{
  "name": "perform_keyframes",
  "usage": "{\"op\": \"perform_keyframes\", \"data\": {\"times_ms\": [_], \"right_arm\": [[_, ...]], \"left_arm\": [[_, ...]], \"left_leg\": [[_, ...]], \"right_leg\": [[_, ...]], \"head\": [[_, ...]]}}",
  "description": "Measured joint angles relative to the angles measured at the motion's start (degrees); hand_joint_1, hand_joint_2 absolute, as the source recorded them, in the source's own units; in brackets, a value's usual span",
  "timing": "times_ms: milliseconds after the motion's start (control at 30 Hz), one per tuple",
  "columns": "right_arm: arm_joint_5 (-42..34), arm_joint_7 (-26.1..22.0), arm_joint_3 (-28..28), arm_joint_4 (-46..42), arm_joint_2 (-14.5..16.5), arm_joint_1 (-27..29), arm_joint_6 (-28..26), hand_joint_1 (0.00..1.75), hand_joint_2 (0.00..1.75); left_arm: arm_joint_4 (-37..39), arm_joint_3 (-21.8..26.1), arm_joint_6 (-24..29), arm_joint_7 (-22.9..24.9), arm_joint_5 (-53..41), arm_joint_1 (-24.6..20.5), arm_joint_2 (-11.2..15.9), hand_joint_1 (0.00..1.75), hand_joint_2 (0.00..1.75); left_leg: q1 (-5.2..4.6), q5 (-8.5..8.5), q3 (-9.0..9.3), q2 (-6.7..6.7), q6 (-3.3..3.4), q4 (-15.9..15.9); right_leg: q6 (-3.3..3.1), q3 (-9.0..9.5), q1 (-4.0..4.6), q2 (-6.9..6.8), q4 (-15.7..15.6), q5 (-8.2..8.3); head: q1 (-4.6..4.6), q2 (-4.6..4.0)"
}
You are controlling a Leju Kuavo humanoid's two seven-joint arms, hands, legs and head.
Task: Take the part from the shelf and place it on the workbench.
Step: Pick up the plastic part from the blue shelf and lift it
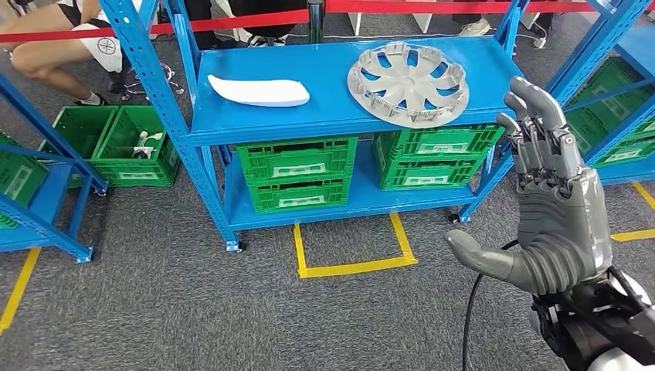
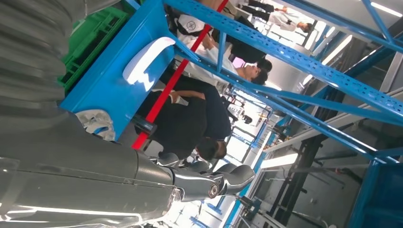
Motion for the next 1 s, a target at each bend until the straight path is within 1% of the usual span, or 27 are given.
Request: {"op": "perform_keyframes", "data": {"times_ms": [33,67,100,133,200,267,300,333,367,400,433,467,500,533,567,600,633,667,733,767,800,833,900,933,967,1000], "right_arm": [[0.0,0.0,0.0,0.0,0.0,0.0,0.0,0.0,1.75],[0.0,0.0,0.0,0.0,0.0,0.0,0.0,0.0,1.75],[0.0,0.0,0.0,0.0,0.0,-0.1,0.0,0.0,1.75],[0.0,0.0,0.0,0.0,-0.1,-0.1,0.0,0.0,1.75],[0.0,0.0,0.0,0.0,-0.2,-0.1,0.0,0.0,1.75],[0.0,0.0,0.0,-0.1,-0.2,0.0,0.0,0.0,1.75],[0.0,0.0,0.0,-0.1,-0.2,-0.1,0.0,0.0,1.75],[0.0,0.0,0.0,-0.2,-0.2,0.0,0.0,0.0,1.75],[0.0,0.0,0.0,-0.2,-0.1,0.0,0.0,0.0,1.75],[0.0,0.0,0.0,-0.2,-0.1,0.0,0.0,0.0,1.75],[0.0,0.0,0.0,-0.2,-0.1,0.1,0.0,0.0,1.75],[0.0,0.0,0.0,-0.2,-0.1,0.1,0.0,0.0,1.75],[0.0,0.0,0.0,-0.2,0.0,0.1,0.0,0.0,1.75],[0.0,0.0,0.0,-0.2,0.0,0.1,0.0,0.0,1.75],[0.0,0.0,0.0,-0.2,0.1,0.1,0.0,0.0,1.75],[0.0,0.0,0.0,-0.2,0.1,0.1,0.0,0.0,1.75],[0.0,0.0,0.0,-0.2,0.1,0.0,0.0,0.0,1.75],[0.0,0.0,0.0,-0.2,0.1,0.0,0.0,0.0,1.75],[0.1,0.0,0.0,-0.2,0.1,0.0,0.0,0.0,1.75],[0.1,0.0,0.0,-0.2,0.1,0.0,0.0,0.0,1.75],[0.1,-0.1,0.0,-0.2,0.1,0.0,0.0,0.0,1.75],[0.1,-0.1,0.0,-0.2,0.1,0.0,0.0,0.0,1.75],[0.1,-0.1,0.0,-0.2,0.0,0.1,0.0,0.0,1.75],[0.1,-0.1,0.0,-0.2,0.0,0.1,0.0,0.0,1.75],[0.1,-0.1,0.0,-0.2,0.0,0.1,0.0,0.0,1.75],[0.1,-0.1,0.0,-0.2,0.0,0.1,0.0,0.0,1.75]], "left_arm": [[0.0,0.0,0.0,0.0,0.0,0.0,0.0,0.0,0.0],[0.0,0.0,0.0,0.0,0.0,-0.1,-0.1,0.0,0.0],[0.0,0.0,0.0,0.0,0.0,-0.1,-0.1,0.0,0.0],[0.0,0.0,0.0,0.0,0.0,-0.2,-0.2,0.0,0.0],[0.0,0.0,-0.1,0.0,0.0,-0.2,-0.3,0.0,0.0],[0.0,0.0,-0.1,0.0,0.0,-0.3,-0.3,0.0,0.0],[0.0,0.0,-0.1,0.0,0.0,-0.3,-0.3,0.0,0.0],[0.0,0.0,-0.1,0.0,0.0,-0.3,-0.3,0.0,0.0],[0.0,0.0,-0.1,0.0,0.0,-0.3,-0.3,0.0,0.0],[0.0,0.0,-0.1,0.0,0.0,-0.2,-0.2,0.0,0.0],[0.0,0.0,-0.1,0.0,0.0,-0.1,-0.2,0.0,0.0],[0.0,0.0,-0.2,0.0,0.0,-0.1,-0.2,0.0,0.0],[0.0,0.0,-0.2,0.0,0.0,0.0,-0.1,0.0,0.0],[0.0,0.0,-0.2,0.0,0.0,0.0,-0.1,0.0,0.0],[0.0,0.0,-0.3,0.0,0.0,0.0,-0.1,0.0,0.0],[0.0,0.0,-0.3,0.0,0.0,-0.1,-0.1,0.0,0.0],[0.0,0.0,-0.4,0.0,0.0,-0.1,-0.1,0.0,0.0],[0.0,0.0,-0.4,-0.1,0.0,-0.1,-0.1,0.0,0.0],[0.0,0.0,-0.5,-0.2,0.0,0.0,0.0,0.0,0.0],[0.0,0.0,-0.5,-0.2,0.0,0.0,0.0,0.0,0.0],[0.0,0.0,-0.5,-0.2,0.0,-0.1,0.0,0.0,0.0],[0.0,0.0,-0.5,-0.3,0.0,-0.1,0.0,0.0,0.0],[0.0,0.0,-0.5,-0.3,0.0,-0.1,0.0,0.0,0.0],[0.0,0.0,-0.5,-0.3,0.0,-0.1,0.0,0.0,0.0],[0.0,0.0,-0.5,-0.3,0.0,-0.1,0.0,0.0,0.0],[0.0,0.0,-0.5,-0.3,0.0,-0.1,0.0,0.0,0.0]], "left_leg": [[-0.07,-0.3,0.37,0.06,-0.04,0.0],[-0.21,-0.56,0.67,0.09,-0.15,0.0],[-0.3,-0.75,0.76,0.13,-0.31,-0.1],[-0.33,-0.84,0.72,0.18,-0.52,-0.1],[-0.35,-0.87,0.78,0.3,-1.05,-0.3],[-0.33,-1.59,0.75,0.02,-1.68,0.3],[-0.28,-2.64,-0.1,-0.26,-2.01,2.2],[-0.13,-4.06,-1.65,-0.55,-2.33,5.2],[0.05,-5.48,-3.78,-0.72,-2.59,8.9],[0.25,-6.47,-6.0,-0.78,-2.85,12.4],[0.43,-6.4,-7.6,-0.77,-3.07,14.4],[0.59,-5.26,-8.27,-0.74,-3.23,14.5],[0.73,-3.07,-7.82,-0.69,-3.34,12.5],[0.84,-0.47,-6.57,-0.64,-3.39,8.9],[0.83,1.29,-5.14,-0.62,-3.41,5.5],[0.81,2.3,-3.89,-0.6,-3.24,2.7],[0.74,2.41,-3.22,-0.58,-2.95,1.3],[0.6,1.94,-2.98,-0.57,-2.57,1.0],[0.63,1.69,-2.68,-0.56,-1.71,0.7],[0.69,1.56,-2.41,-0.56,-1.32,0.6],[0.77,1.43,-2.08,-0.54,-0.95,0.5],[0.77,1.24,-1.76,-0.48,-0.61,0.4],[0.59,0.78,-1.34,-0.36,-0.15,0.4],[0.52,0.64,-1.24,-0.31,-0.05,0.4],[0.49,0.56,-1.19,-0.29,-0.01,0.4],[0.49,0.56,-1.19,-0.29,-0.01,0.4]], "right_leg": [[-0.42,1.54,0.13,-0.02,-3.7,2.34],[-0.84,3.06,0.3,-0.08,-7.2,3.98],[-1.21,4.25,0.48,-0.15,-9.8,4.66],[-1.48,4.86,0.66,-0.21,-11.1,4.58],[-1.83,5.21,0.76,-0.24,-12.1,4.13],[-2.2,5.84,0.47,-0.32,-13.0,4.29],[-2.36,6.25,0.27,-0.4,-13.4,4.36],[-2.48,6.62,0.12,-0.51,-13.7,4.34],[-2.58,6.83,0.07,-0.56,-13.8,4.2],[-2.62,7.01,0.04,-0.58,-13.8,4.03],[-2.6,7.23,0.01,-0.56,-13.8,3.8],[-2.5,7.52,-0.04,-0.5,-13.7,3.53],[-2.3,7.93,-0.14,-0.43,-13.7,3.21],[-2.04,8.4,-0.24,-0.38,-13.6,2.84],[-1.7,8.77,-0.22,-0.32,-13.6,2.45],[-1.31,9.03,-0.21,-0.26,-13.5,2.09],[-0.95,9.14,-0.17,-0.21,-13.4,1.85],[-0.62,9.2,-0.14,-0.15,-13.5,1.71],[-0.04,9.45,-0.29,-0.14,-13.7,1.41],[0.21,9.33,-0.33,-0.16,-13.0,0.91],[0.42,8.62,-0.35,-0.18,-11.3,-0.05],[0.55,7.05,-0.36,-0.2,-8.1,-1.47],[0.65,2.67,-0.32,-0.2,-0.4,-4.31],[0.67,1.15,-0.31,-0.2,2.2,-5.12],[0.66,0.43,-0.3,-0.2,3.3,-5.42],[0.66,0.43,-0.3,-0.2,3.3,-5.42]], "head": [[0.13,0.0],[0.17,0.0],[0.22,0.0],[0.2,0.0],[0.24,0.0],[0.16,0.0],[-0.01,0.0],[-0.3,0.0],[-0.63,0.0],[-0.95,0.0],[-1.21,0.0],[-1.36,0.0],[-1.52,0.0],[-1.66,0.0],[-1.85,0.0],[-2.03,0.0],[-2.08,0.0],[-2.05,0.0],[-1.8,0.0],[-1.62,0.0],[-1.34,0.0],[-0.97,0.0],[-0.36,0.0],[-0.23,0.0],[-0.18,0.0],[-0.18,0.0]]}}
